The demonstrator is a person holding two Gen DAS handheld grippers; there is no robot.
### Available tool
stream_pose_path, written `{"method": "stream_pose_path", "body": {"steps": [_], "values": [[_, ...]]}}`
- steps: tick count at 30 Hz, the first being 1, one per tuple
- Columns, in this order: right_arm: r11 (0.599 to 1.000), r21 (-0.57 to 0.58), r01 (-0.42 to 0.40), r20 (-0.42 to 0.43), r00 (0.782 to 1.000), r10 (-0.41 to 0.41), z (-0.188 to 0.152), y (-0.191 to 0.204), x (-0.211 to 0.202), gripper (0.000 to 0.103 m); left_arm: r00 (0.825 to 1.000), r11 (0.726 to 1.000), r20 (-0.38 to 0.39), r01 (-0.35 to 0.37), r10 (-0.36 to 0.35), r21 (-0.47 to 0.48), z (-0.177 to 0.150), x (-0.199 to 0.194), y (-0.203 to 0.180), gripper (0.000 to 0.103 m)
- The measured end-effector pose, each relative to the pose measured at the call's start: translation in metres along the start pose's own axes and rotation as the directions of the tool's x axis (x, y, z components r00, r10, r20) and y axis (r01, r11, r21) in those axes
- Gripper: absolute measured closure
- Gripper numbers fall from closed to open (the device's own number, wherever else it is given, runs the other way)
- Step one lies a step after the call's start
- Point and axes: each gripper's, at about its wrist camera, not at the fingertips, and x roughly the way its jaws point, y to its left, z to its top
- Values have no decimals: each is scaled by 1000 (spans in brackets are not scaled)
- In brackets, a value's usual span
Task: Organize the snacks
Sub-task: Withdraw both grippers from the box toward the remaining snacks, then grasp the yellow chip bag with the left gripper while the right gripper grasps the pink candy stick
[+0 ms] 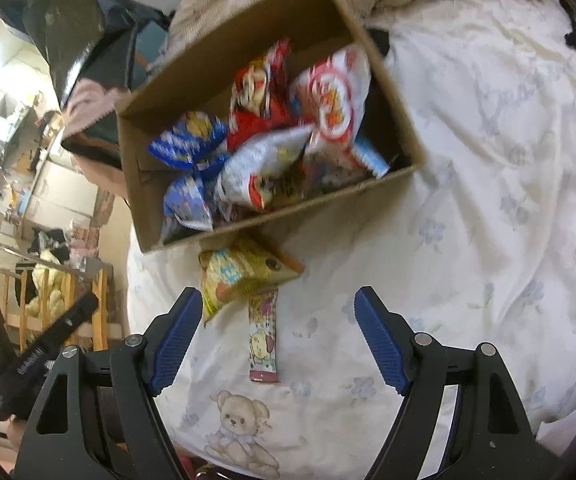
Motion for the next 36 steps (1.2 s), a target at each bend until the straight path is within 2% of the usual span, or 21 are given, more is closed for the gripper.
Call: {"method": "stream_pose_path", "body": {"steps": [3, 7, 10, 12, 14, 17, 19, 20, 21, 22, 28, 32, 36], "values": [[999, -37, 28, -75, 997, -30, -7, 11, 26, 22, 1000, 999, -22, 6, -7, -35, 0, 5, 5, 21], [987, -137, 82, -169, 980, -105, -19, 33, 72, 22, 999, 999, -39, 22, -23, -43, 1, 9, 3, 21], [953, -237, 187, -166, 959, -229, -30, 46, 97, 22, 999, 999, -39, 27, -28, -39, 2, 9, 0, 21], [938, -275, 209, -182, 947, -265, -38, 51, 108, 23, 999, 999, -38, 28, -29, -37, 2, 8, 1, 21], [913, -323, 250, -155, 938, -311, -45, 56, 112, 24, 999, 999, -39, 31, -33, -43, 2, 8, 2, 21], [887, -355, 296, -128, 924, -360, -50, 57, 111, 40, 998, 998, -44, 32, -34, -55, 1, 8, 5, 21], [884, -351, 310, -118, 921, -370, -49, 53, 107, 53, 998, 997, -52, 36, -39, -67, 1, 9, 7, 21], [884, -344, 317, -111, 921, -374, -49, 51, 104, 65, 997, 997, -56, 40, -44, -71, 1, 10, 7, 21], [887, -335, 317, -110, 922, -371, -48, 47, 101, 73, 997, 996, -63, 46, -51, -75, 0, 11, 8, 21], [891, -324, 317, -111, 923, -368, -47, 44, 98, 76, 996, 996, -71, 50, -55, -74, 0, 12, 7, 21], [939, -216, 269, -111, 948, -297, -45, 20, 64, 76, 992, 996, -103, 64, -70, -61, -6, 19, -3, 21], [972, -87, 219, -54, 973, -224, -47, -4, 23, 76, 976, 992, -182, 114, -123, -60, -5, 40, -22, 21], [979, 0, 203, -3, 979, -203, -41, -22, 0, 76, 964, 991, -228, 133, -135, -23, 2, 60, -52, 21]]}}
